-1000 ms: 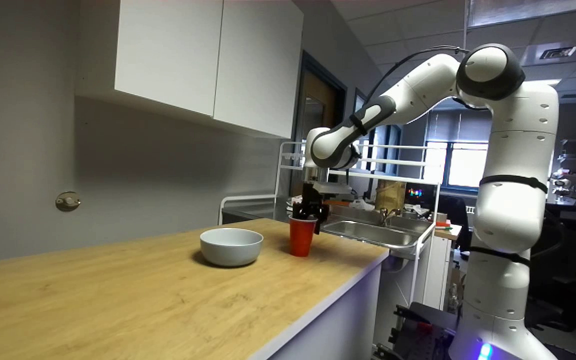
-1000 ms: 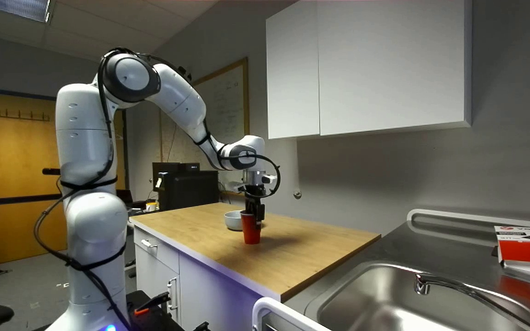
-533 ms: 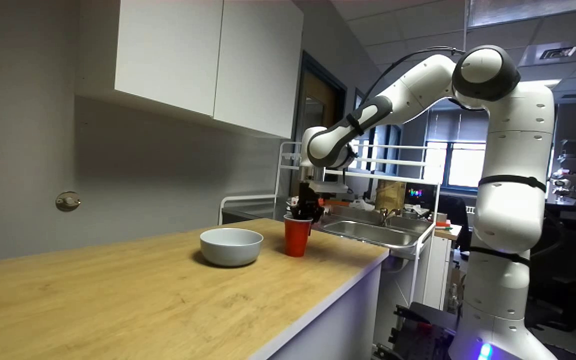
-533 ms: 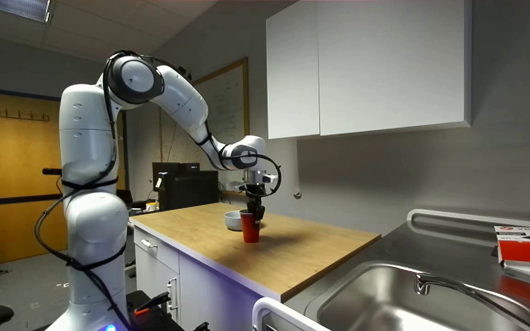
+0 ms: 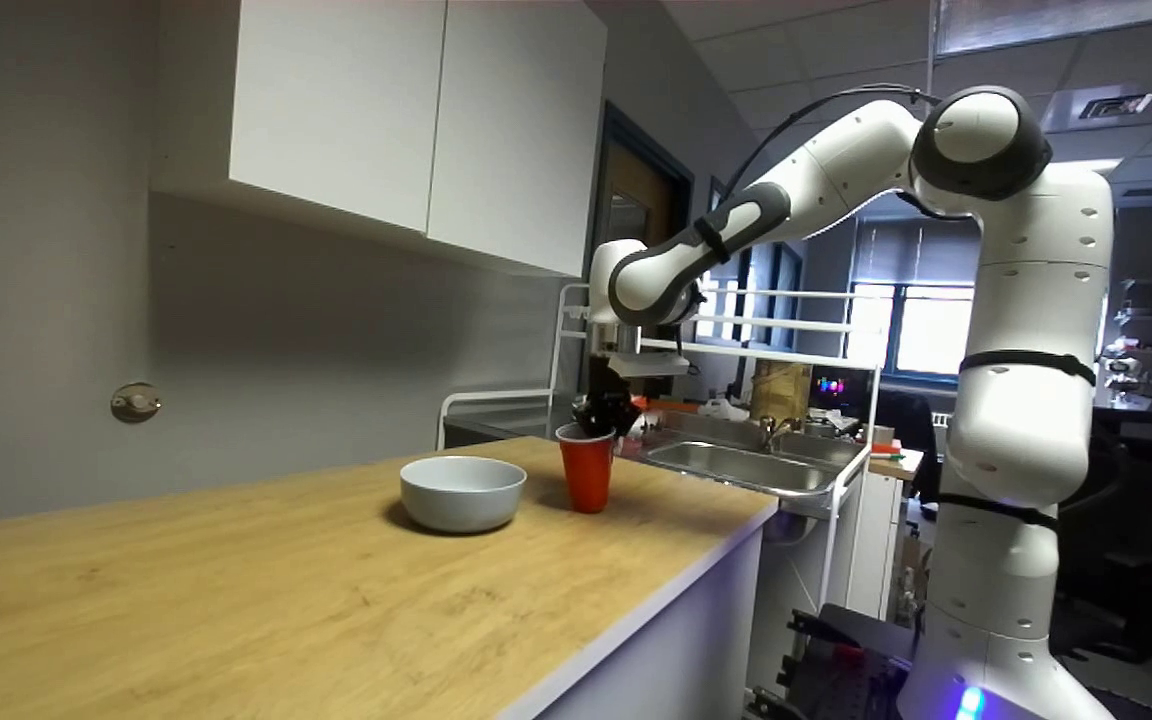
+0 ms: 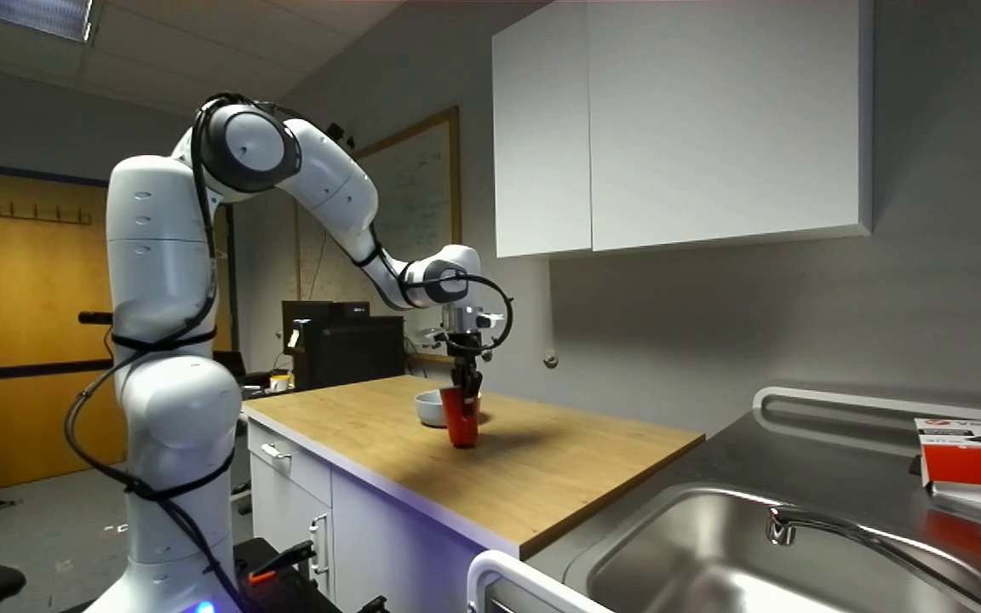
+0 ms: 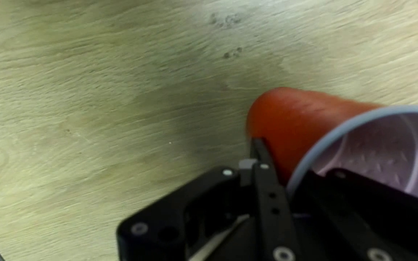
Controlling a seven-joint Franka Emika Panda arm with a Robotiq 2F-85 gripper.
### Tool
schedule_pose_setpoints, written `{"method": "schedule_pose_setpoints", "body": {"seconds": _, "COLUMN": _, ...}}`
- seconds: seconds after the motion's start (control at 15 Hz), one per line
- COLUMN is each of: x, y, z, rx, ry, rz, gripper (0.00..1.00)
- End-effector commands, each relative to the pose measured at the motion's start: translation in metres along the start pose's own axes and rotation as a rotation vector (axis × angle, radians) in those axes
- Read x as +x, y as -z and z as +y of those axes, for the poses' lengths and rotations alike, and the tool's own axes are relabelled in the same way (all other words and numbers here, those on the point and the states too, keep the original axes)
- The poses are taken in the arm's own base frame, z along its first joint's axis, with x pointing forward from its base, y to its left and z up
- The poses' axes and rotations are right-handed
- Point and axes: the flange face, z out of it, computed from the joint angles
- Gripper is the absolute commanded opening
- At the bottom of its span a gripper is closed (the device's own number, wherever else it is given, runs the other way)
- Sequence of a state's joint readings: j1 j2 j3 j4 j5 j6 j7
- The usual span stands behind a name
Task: Pour the contents from the cup into the bowl
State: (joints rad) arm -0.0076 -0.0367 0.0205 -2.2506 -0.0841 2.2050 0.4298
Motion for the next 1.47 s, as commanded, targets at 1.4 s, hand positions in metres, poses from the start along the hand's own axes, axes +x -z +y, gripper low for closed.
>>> {"method": "schedule_pose_setpoints", "body": {"seconds": 1.4, "x": 0.046, "y": 0.123, "z": -0.161, "rx": -0.591, "ry": -0.380, "rz": 0.134, "gripper": 0.00}}
